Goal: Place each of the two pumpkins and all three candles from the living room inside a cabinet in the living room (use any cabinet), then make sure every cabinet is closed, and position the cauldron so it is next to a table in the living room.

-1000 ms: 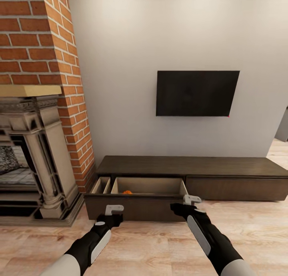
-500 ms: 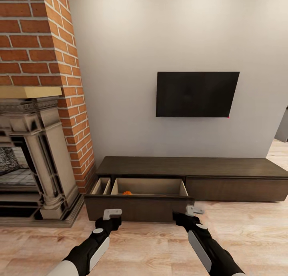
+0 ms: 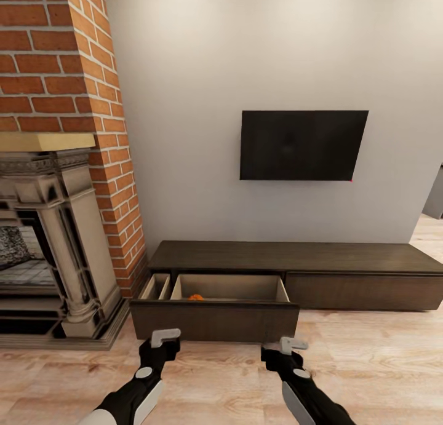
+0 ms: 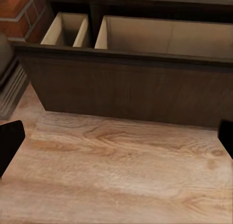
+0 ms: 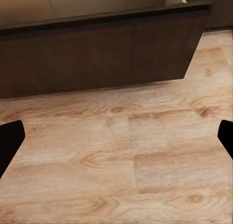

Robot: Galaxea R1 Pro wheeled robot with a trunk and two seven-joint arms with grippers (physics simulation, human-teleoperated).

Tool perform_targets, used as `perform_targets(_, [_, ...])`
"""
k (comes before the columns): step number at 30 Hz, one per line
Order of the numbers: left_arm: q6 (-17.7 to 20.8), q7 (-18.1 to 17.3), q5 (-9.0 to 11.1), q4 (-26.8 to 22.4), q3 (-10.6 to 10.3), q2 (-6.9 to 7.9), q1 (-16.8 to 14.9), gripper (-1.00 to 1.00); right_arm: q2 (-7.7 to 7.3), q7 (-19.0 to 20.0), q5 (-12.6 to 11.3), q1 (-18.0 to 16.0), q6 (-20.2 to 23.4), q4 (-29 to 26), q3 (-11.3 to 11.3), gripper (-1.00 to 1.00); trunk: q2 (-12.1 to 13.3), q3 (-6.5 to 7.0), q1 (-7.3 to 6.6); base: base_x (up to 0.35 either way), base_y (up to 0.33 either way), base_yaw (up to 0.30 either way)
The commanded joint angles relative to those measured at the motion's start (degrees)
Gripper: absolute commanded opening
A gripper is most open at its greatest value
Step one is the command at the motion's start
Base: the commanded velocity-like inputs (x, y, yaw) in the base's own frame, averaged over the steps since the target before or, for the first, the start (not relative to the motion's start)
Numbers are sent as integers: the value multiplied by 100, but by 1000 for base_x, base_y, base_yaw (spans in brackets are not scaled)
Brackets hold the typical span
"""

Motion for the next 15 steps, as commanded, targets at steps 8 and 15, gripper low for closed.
perform_targets(8, [-479, 38, 57, 591, -49, -20, -7, 100, 78, -47, 20, -5, -449, 266, 64, 100, -4, -6, 0, 0, 0, 0])
perform_targets(15, [-550, 38, 68, 660, -49, -17, -7, 100, 89, -47, 16, -5, -895, 321, 73, 100, -4, -6, 0, 118, 0, 0])
